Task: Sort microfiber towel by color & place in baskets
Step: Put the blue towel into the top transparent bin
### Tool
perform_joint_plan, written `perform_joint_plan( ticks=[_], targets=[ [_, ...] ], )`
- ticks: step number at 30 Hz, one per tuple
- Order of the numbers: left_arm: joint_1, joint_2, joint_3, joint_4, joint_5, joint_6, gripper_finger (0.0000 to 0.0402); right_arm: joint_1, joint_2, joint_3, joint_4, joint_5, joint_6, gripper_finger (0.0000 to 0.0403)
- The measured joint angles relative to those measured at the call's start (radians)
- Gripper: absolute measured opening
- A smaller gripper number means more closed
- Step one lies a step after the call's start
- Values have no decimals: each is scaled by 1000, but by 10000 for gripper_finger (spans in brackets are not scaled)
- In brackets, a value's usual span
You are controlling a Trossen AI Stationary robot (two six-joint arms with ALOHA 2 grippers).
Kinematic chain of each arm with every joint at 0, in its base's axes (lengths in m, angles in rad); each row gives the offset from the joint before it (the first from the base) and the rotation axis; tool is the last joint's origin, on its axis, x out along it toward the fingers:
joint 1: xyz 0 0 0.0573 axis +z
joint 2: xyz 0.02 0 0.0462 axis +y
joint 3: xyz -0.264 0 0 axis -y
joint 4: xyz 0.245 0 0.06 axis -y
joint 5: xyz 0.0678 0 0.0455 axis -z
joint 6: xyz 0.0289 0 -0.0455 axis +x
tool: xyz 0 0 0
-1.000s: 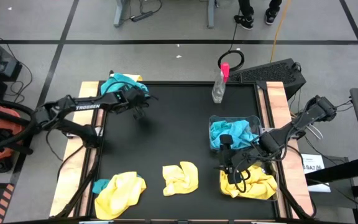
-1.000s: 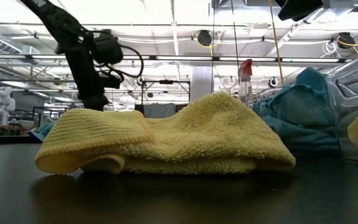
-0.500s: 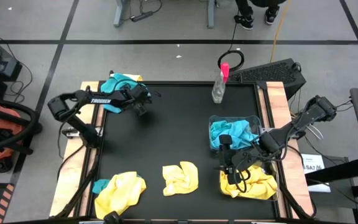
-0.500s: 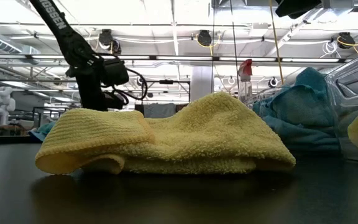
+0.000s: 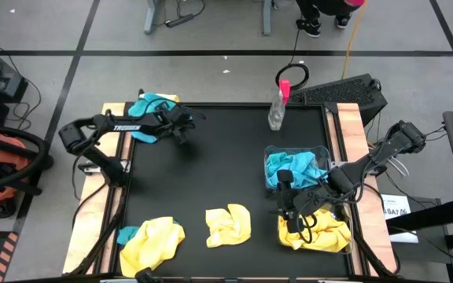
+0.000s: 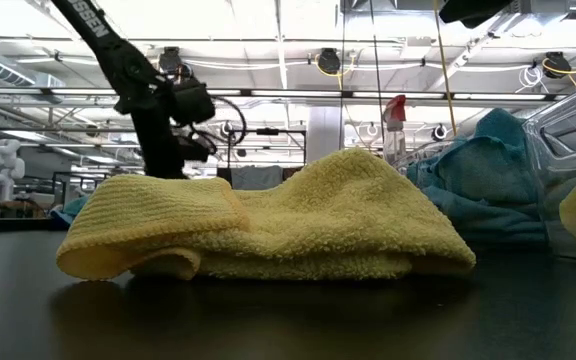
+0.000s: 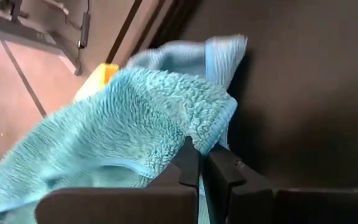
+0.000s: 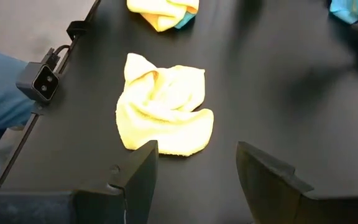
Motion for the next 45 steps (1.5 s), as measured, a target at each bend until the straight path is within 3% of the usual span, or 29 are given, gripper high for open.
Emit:
perform_joint_plan(
  ticks=[6, 11, 14, 19, 25, 29, 33, 45],
  targets=[
    [-55, -131, 42, -108, -82, -8, 3, -1, 28, 0, 0, 53, -4, 207],
    [-101, -313, 78, -214, -180, -11, 2, -1, 62, -1, 0, 50, -17, 207],
    [-126, -432, 97, -216, -188, -23, 2, -2, 78, -1, 10, 50, -30, 207],
    [-185, -592, 145, -214, -131, -45, 1, -3, 101, -1, 52, 47, -64, 207],
    [-324, -691, 203, -170, 31, -65, 1, -4, 110, -1, 55, 46, -66, 207],
    [-421, -696, 221, -139, 118, -86, 0, -4, 110, -1, 55, 46, -66, 207],
    [-482, -655, 222, -160, 127, -115, 0, -4, 110, -1, 54, 46, -65, 207],
    [-557, -347, 221, -215, 88, -195, 0, -1, 110, -1, 54, 44, -37, 207]
  ],
)
